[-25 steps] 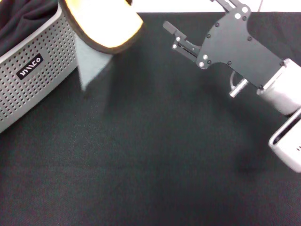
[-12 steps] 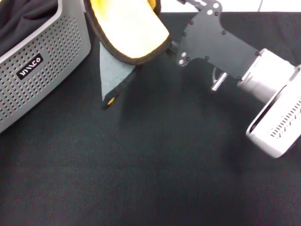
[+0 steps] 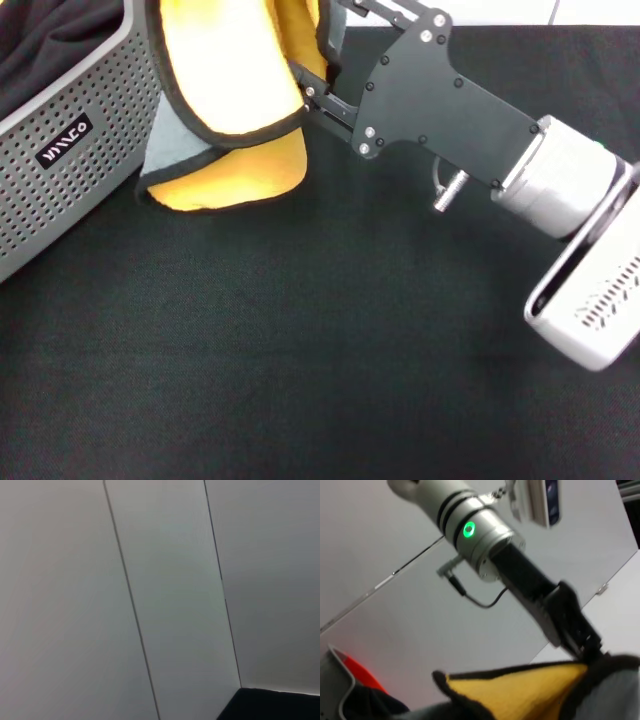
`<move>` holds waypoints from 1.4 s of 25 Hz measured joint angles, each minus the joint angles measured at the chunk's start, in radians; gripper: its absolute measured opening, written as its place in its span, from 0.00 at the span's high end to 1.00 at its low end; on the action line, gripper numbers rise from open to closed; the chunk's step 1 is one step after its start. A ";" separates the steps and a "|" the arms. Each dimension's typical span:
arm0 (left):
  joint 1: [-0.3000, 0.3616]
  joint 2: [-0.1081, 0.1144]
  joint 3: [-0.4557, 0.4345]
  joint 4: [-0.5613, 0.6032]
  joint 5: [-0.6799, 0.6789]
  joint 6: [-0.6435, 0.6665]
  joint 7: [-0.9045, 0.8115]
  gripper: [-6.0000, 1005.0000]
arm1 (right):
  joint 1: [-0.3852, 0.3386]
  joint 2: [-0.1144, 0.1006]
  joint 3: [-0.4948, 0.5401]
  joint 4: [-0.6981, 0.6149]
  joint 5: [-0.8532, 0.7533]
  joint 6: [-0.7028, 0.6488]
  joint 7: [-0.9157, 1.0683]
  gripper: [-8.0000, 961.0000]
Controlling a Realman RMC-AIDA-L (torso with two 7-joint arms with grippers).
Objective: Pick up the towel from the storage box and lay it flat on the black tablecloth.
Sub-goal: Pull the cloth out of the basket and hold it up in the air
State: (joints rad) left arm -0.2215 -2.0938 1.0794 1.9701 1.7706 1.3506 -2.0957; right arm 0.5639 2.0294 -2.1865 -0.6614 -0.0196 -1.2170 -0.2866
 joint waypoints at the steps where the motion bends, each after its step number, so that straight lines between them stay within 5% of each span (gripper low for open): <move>1: -0.001 0.000 0.000 -0.010 0.000 0.000 0.002 0.98 | -0.009 0.000 -0.002 -0.005 0.000 -0.008 -0.004 0.44; 21: -0.005 0.000 -0.003 -0.059 0.017 -0.003 0.008 0.98 | -0.073 0.000 -0.017 -0.049 0.006 -0.046 -0.045 0.48; 32: -0.006 0.000 0.003 -0.066 0.017 -0.002 0.014 0.98 | -0.072 0.000 -0.019 -0.041 0.053 -0.049 -0.071 0.62; 35: -0.006 0.000 0.003 -0.073 0.016 -0.002 0.015 0.98 | -0.072 0.000 -0.019 -0.040 0.054 -0.049 -0.072 0.75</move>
State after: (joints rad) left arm -0.2270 -2.0939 1.0821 1.8972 1.7871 1.3488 -2.0806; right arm 0.4919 2.0294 -2.2056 -0.7012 0.0339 -1.2660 -0.3585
